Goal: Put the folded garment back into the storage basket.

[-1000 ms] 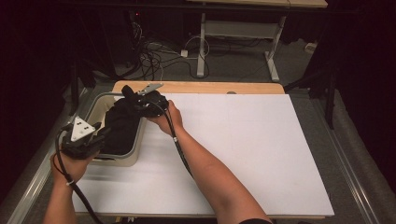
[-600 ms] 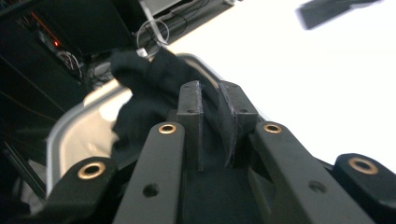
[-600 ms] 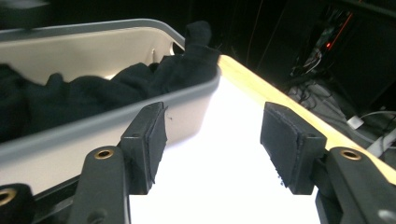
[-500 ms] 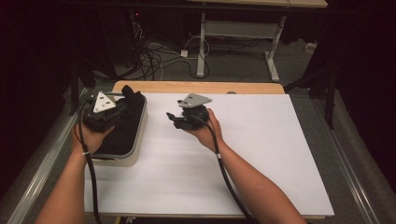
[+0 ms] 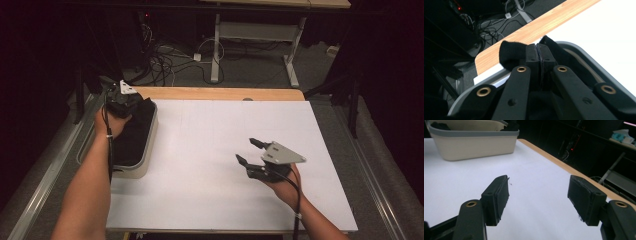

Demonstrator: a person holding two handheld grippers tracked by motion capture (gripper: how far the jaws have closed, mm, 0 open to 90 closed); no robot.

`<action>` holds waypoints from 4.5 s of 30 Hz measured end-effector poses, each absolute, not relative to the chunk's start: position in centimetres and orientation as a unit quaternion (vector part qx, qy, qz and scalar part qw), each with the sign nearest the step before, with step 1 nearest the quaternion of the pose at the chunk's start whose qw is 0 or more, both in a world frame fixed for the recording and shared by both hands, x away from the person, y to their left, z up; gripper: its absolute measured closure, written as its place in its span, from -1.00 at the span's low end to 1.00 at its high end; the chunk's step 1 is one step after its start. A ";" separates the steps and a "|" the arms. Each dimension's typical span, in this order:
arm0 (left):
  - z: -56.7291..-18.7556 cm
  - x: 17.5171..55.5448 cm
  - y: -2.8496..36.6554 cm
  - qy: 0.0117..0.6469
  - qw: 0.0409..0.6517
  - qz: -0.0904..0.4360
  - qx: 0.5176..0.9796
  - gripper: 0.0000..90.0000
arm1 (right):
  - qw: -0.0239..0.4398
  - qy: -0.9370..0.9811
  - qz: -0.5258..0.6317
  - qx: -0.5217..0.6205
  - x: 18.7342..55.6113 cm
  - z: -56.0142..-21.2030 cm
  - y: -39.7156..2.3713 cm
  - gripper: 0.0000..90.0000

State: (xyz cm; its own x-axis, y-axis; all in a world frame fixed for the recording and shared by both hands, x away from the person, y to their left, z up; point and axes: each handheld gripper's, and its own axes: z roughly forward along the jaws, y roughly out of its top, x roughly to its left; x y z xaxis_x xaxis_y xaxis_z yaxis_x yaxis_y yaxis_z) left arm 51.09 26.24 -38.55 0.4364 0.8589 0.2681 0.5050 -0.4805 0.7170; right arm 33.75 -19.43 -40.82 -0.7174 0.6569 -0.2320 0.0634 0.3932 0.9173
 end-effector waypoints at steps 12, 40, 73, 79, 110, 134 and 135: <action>-41.5 53.3 24.4 0.448 0.206 0.284 0.822 0.91 | 0.315 0.776 0.497 0.226 29.7 -42.5 -24.6 -0.22; -43.0 53.2 24.6 0.458 0.158 0.262 0.835 0.91 | 0.311 0.783 0.492 0.219 29.7 -42.9 -24.4 -0.27; -43.8 52.2 25.9 0.467 0.120 0.233 0.845 0.90 | 0.307 0.787 0.488 0.219 29.8 -43.2 -24.2 -0.28; -42.7 51.7 26.3 0.471 0.144 0.263 0.830 0.88 | 0.308 0.788 0.487 0.216 29.8 -43.2 -24.0 -0.29; -43.9 51.2 26.5 0.471 0.131 0.234 0.841 0.88 | 0.300 0.798 0.478 0.210 29.7 -43.6 -23.4 -0.30; -40.0 48.7 25.9 0.447 0.236 0.324 0.800 0.82 | 0.299 0.796 0.483 0.209 29.7 -43.7 -23.0 -0.35; -39.9 48.6 25.8 0.444 0.242 0.325 0.799 0.82 | 0.300 0.797 0.482 0.209 29.7 -43.7 -23.0 -0.35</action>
State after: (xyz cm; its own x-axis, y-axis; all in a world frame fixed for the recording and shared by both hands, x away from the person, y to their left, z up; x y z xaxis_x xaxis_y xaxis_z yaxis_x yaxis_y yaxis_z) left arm 48.58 25.83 -39.90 0.3940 0.8671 0.3048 0.5521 -0.4884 0.6758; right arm 29.68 -23.00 -43.67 -0.7332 0.6211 -0.2767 0.0434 0.4488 0.8926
